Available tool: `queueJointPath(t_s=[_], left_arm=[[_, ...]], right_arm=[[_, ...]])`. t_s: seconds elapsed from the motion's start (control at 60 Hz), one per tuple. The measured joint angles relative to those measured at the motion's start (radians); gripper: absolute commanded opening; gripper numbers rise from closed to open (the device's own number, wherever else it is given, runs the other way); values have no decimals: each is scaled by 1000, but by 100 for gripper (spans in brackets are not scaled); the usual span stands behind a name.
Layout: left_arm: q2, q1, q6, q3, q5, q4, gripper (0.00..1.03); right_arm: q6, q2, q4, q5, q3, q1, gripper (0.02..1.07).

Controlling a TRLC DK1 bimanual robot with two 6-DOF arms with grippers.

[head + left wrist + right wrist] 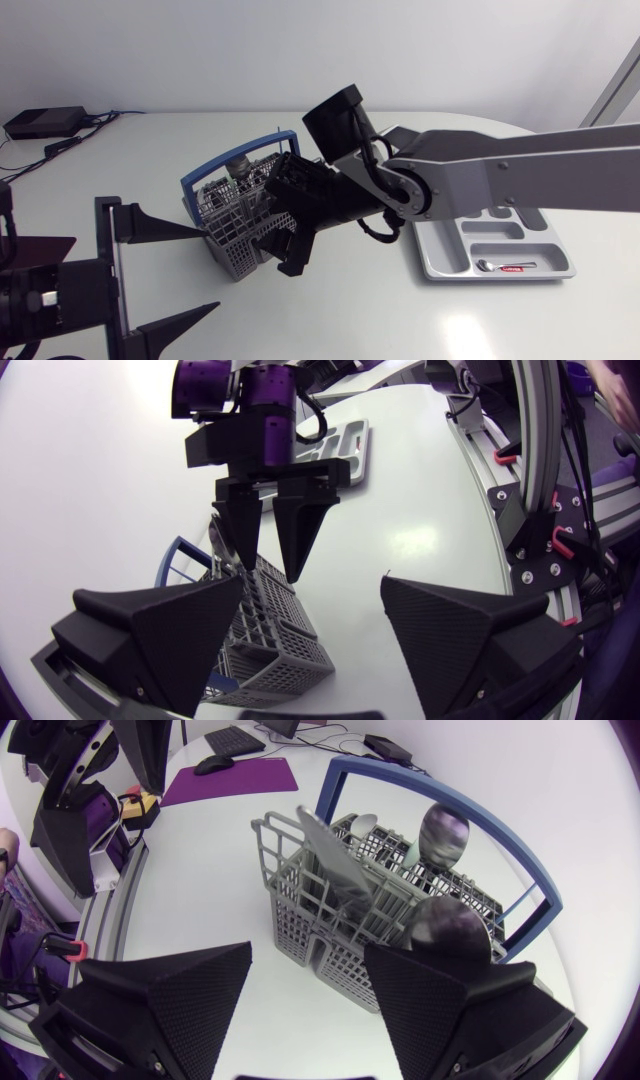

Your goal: Unload the cutlery basket into the drawer organizer.

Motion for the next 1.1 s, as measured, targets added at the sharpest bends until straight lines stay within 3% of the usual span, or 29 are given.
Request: queueJointPath(t_s=[0.233,0.333,0.583,0.75,1.1], left_arm=[[187,0,0,-65,-8,129,98],[290,3,0,-79,-27,239,98],[513,126,4,-79,-35,448,98],[583,170,8,-79,-34,481,98],[523,153,7,-79,-34,436,98]], right_arm=[[0,0,0,1,0,0,84],[0,-1,0,8,0,0,84],[-1,-95,-3,8,-29,-24,84],[-9,-198,-7,6,-82,-98,84],[-42,-161,4,-32,-107,-155,84]])
